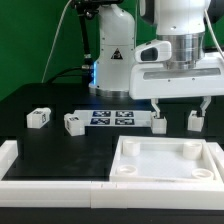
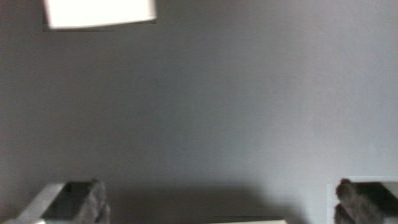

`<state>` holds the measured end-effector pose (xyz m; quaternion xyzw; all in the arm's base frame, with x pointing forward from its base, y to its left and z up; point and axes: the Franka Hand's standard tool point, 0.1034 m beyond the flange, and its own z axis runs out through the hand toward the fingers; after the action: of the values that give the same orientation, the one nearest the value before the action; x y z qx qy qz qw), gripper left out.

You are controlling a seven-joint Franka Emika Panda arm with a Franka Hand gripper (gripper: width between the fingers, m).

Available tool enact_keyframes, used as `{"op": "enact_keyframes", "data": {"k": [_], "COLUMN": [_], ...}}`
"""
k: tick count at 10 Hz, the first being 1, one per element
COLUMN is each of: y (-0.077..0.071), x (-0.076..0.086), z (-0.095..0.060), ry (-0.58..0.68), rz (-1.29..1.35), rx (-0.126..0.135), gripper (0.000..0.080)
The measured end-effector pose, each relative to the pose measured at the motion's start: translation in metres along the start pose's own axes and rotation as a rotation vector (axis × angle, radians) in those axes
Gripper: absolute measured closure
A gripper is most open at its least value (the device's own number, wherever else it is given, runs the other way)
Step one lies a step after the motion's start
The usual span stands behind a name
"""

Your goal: Assemble one leg

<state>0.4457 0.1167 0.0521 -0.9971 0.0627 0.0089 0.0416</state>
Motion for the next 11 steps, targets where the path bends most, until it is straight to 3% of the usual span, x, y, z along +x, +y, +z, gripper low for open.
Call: {"op": "enact_keyframes", "data": {"k": [4, 5, 8, 11], "y": [-0.005, -0.010, -0.049, -0.048], "x": [-0.003, -0.010, -0.044, -0.050], "z": [0.001, 0.004, 0.014, 0.015], "ry": [-0.004, 0.001, 0.001, -0.002], "rz": [0.350, 0.380, 0.334, 0.275], "rx": [0.020, 0.024, 0.022, 0.017], "gripper": [0.0151, 0.0151, 0.0151, 0.0151]}}
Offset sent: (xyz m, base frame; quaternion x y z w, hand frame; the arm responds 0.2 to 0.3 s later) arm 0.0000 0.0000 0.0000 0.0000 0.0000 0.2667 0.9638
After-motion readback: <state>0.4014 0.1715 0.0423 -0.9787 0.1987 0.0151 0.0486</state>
